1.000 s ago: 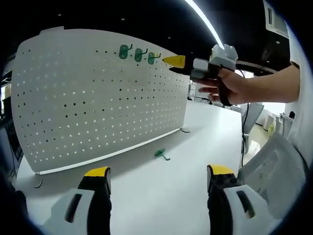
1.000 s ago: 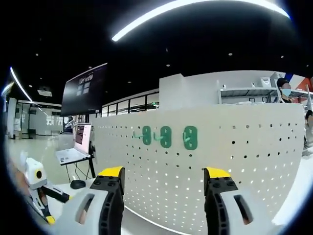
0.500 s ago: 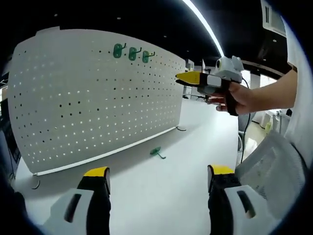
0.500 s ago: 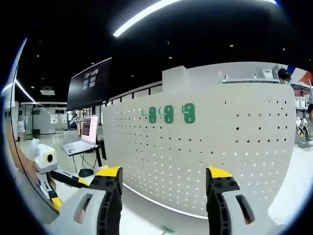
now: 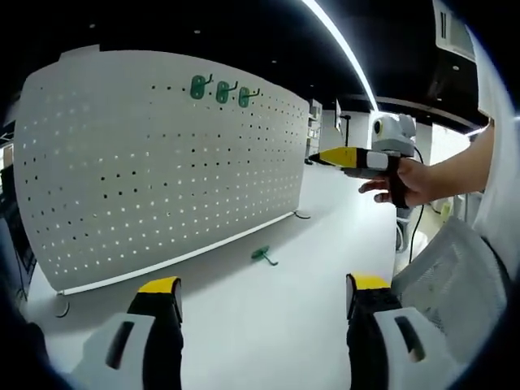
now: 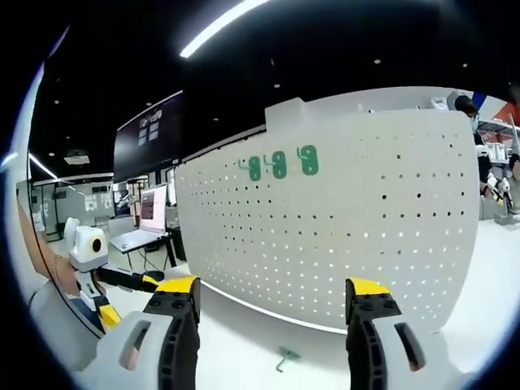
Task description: Insert the hook assembly into the mounting plate slot until the hook locks in place.
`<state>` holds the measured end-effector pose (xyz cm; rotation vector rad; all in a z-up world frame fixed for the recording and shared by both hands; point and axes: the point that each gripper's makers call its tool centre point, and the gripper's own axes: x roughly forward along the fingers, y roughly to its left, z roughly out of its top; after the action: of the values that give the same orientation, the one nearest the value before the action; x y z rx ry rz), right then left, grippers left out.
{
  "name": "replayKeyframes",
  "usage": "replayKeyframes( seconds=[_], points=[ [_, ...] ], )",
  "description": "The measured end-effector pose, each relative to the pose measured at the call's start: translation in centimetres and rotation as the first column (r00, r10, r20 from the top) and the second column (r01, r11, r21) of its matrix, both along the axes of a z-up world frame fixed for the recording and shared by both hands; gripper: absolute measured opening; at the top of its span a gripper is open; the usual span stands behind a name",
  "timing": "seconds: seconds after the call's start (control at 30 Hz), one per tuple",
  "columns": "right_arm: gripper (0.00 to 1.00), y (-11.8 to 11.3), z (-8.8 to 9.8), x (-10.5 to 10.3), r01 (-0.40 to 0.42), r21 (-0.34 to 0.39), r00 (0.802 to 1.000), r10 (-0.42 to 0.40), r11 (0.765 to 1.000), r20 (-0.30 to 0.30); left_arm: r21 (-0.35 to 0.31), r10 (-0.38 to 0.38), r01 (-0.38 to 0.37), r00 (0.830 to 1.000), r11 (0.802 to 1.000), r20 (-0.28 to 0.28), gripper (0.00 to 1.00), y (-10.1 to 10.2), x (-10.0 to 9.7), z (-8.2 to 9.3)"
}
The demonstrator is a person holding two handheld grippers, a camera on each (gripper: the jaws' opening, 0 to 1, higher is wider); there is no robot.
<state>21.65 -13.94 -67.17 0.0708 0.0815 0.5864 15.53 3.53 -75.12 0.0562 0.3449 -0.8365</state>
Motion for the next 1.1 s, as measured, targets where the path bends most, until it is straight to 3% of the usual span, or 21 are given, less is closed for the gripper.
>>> replayKeyframes(
  seconds=[0.63, 1.1],
  points=[
    [0.72, -1.3, -4.2, -3.7, -0.023, -0.049, 0.996, 0.018, 0.999, -0.09, 0.005, 0.013, -0.013, 1.0, 1.0, -0.013, 0.85, 0.7, -0.3, -0.5],
    [0.73, -2.0, -5.9, -5.5, -0.024, -0.069, 0.99, 0.013, 0.997, -0.144, -0.002, 0.026, -0.026, 1.0, 1.0, -0.018, 0.85, 1.1, -0.3, -0.4]
  ],
)
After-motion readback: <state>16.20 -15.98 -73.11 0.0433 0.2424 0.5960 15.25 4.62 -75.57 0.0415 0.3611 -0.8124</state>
